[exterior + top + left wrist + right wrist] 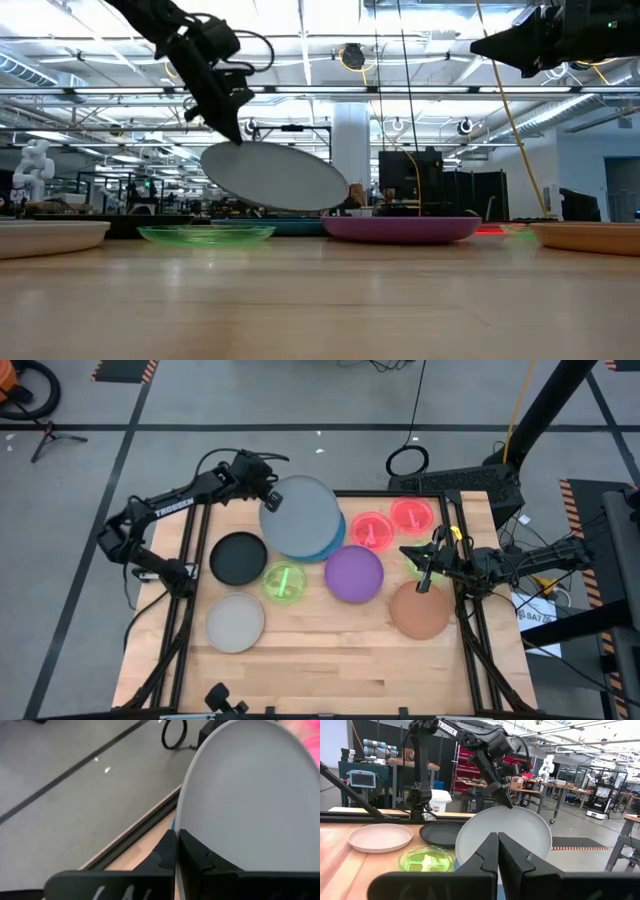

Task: Stack plastic plates
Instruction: Stack the gray plate on top of the blue plate

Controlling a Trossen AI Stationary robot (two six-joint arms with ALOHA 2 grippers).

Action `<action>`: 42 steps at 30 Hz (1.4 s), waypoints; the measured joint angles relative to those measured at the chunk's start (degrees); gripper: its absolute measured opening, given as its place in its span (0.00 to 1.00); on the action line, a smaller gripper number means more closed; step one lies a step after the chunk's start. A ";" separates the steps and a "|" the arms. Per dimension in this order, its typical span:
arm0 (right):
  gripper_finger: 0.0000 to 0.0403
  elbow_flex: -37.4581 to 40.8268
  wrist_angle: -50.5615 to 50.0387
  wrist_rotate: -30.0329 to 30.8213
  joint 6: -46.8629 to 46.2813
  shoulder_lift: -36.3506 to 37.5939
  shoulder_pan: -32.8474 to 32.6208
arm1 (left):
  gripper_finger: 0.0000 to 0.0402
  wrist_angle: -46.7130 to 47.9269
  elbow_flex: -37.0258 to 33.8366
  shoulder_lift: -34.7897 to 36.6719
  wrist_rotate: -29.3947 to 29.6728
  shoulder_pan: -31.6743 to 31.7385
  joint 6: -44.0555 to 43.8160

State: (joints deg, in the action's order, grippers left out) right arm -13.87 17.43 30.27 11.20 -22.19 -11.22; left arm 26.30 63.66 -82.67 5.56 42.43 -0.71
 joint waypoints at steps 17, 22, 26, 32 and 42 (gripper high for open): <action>0.00 0.00 0.00 0.01 0.00 0.02 0.00 | 0.05 0.00 0.00 -1.36 -0.10 -0.84 -0.94; 0.00 0.00 0.00 0.02 0.00 0.02 0.00 | 0.05 0.00 0.00 -1.36 0.18 -1.39 -1.64; 0.00 0.00 0.00 0.02 0.00 0.01 0.00 | 0.05 0.02 0.00 -1.36 0.44 -1.32 -2.33; 0.00 0.00 0.00 0.01 0.00 0.02 0.00 | 0.05 0.02 -0.02 -1.36 0.46 -1.35 -2.36; 0.00 0.00 0.00 0.02 0.00 0.02 0.00 | 0.05 0.04 -0.02 -1.36 0.48 -1.33 -1.29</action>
State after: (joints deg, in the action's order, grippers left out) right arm -13.87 17.43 30.29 11.20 -22.17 -11.22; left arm 26.35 63.64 -84.03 6.04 41.10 -2.00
